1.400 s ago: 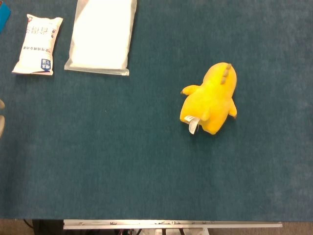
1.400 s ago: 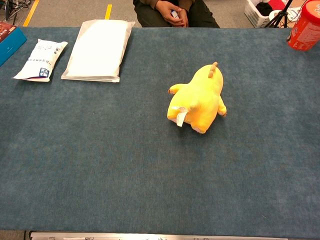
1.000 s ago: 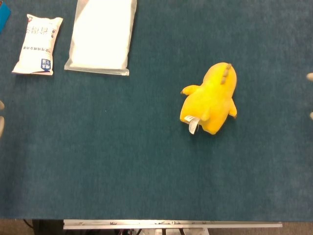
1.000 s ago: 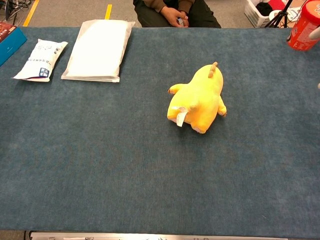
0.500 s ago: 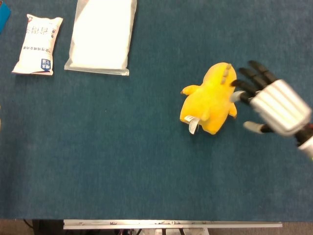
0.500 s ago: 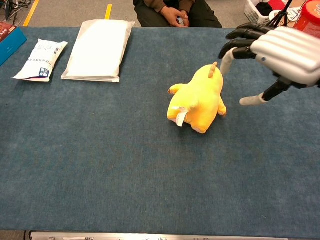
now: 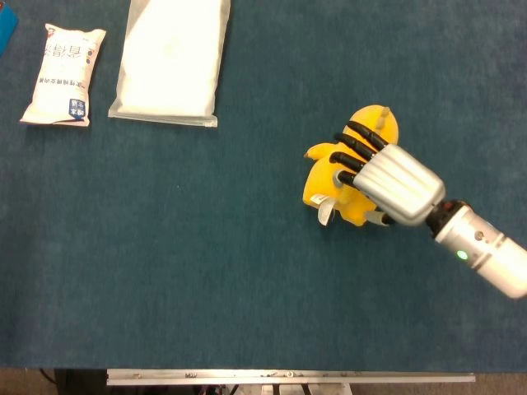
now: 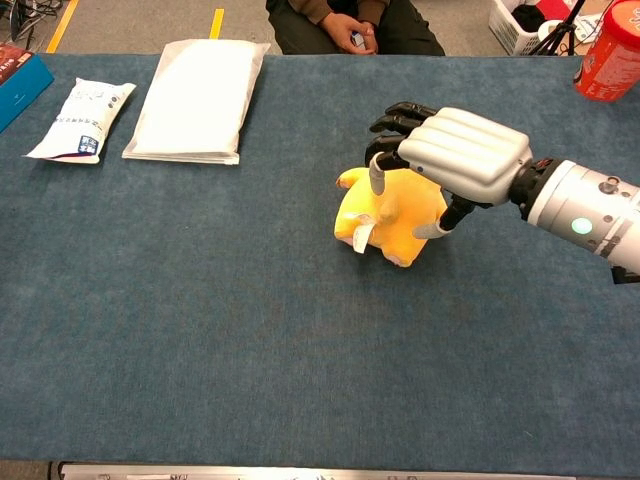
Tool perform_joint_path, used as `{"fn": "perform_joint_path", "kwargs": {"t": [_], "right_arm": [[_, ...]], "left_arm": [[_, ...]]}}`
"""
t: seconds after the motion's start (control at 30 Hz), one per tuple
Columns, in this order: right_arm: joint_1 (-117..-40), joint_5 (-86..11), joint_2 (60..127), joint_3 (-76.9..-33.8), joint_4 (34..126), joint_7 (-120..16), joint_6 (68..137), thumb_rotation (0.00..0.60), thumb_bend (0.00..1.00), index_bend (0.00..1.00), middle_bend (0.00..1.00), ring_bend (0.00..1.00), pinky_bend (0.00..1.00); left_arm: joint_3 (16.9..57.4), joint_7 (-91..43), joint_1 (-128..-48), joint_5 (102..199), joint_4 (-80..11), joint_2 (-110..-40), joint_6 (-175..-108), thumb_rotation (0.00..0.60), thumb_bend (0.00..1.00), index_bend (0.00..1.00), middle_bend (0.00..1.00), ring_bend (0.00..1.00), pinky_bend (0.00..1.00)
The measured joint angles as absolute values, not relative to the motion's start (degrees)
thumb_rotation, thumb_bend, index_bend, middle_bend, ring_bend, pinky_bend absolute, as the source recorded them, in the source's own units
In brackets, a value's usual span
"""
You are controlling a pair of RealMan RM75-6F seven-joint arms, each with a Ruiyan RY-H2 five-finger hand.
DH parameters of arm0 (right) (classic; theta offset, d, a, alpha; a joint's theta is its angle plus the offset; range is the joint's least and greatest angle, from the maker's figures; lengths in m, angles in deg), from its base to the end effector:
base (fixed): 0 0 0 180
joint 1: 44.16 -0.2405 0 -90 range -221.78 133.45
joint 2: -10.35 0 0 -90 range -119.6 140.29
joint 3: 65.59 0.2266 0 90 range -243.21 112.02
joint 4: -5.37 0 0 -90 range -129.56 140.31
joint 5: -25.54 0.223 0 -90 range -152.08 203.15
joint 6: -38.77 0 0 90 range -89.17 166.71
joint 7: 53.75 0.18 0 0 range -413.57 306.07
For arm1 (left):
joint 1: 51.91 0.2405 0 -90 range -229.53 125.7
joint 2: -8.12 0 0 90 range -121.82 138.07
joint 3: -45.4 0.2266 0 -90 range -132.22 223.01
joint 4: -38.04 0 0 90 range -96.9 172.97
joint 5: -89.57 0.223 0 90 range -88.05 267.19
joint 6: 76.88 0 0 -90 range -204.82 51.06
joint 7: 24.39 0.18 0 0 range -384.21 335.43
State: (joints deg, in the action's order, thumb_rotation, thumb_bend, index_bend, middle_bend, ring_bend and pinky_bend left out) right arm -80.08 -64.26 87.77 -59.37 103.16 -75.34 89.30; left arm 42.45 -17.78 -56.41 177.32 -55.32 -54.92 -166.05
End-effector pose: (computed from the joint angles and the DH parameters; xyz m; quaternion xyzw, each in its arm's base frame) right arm -0.0970 -0.2856 -0.0297 0.8513 -0.2221 0.3534 0.3179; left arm -0.2785 0.2137 0.1478 -0.6078 -0.3262 -0.3801 0.6162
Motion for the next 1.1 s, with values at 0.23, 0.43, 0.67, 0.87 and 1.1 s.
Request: {"fn": "perform_joint_path", "kwargs": {"t": [0.23,0.43,0.67,0.87,1.1], "right_arm": [[-83.21,-60.63,91.35,-58.52,99.96,-76.04,86.67,0.600,0.12,0.44,0.30,0.13,0.06],[-84.34,-58.86,92.11,-58.54,99.24,-76.60,86.23,0.600,0.14,0.45,0.30,0.13,0.05],[-85.38,-57.92,93.14,-58.68,98.45,-77.07,86.84,0.600,0.23,0.68,0.36,0.15,0.06],[-85.73,-57.53,94.10,-58.99,97.43,-77.18,87.92,0.600,0.28,0.84,0.41,0.18,0.06],[-85.63,-58.14,94.04,-59.79,97.16,-76.95,89.59,0.600,0.26,0.83,0.42,0.18,0.06]], "left_arm": [[42.28,-18.49,-56.11,177.20,-55.08,-54.67,-166.56,0.600,0.39,0.46,0.43,0.33,0.41],[42.25,-18.91,-55.77,176.86,-54.80,-54.33,-166.73,0.600,0.39,0.46,0.43,0.33,0.41],[42.14,-19.40,-55.76,176.99,-54.52,-54.27,-166.82,0.600,0.39,0.46,0.43,0.33,0.42],[42.21,-19.45,-55.52,176.75,-54.26,-54.24,-166.85,0.600,0.39,0.46,0.43,0.33,0.41],[42.18,-19.46,-55.48,176.75,-54.19,-54.19,-166.78,0.600,0.39,0.46,0.43,0.33,0.41]]}}
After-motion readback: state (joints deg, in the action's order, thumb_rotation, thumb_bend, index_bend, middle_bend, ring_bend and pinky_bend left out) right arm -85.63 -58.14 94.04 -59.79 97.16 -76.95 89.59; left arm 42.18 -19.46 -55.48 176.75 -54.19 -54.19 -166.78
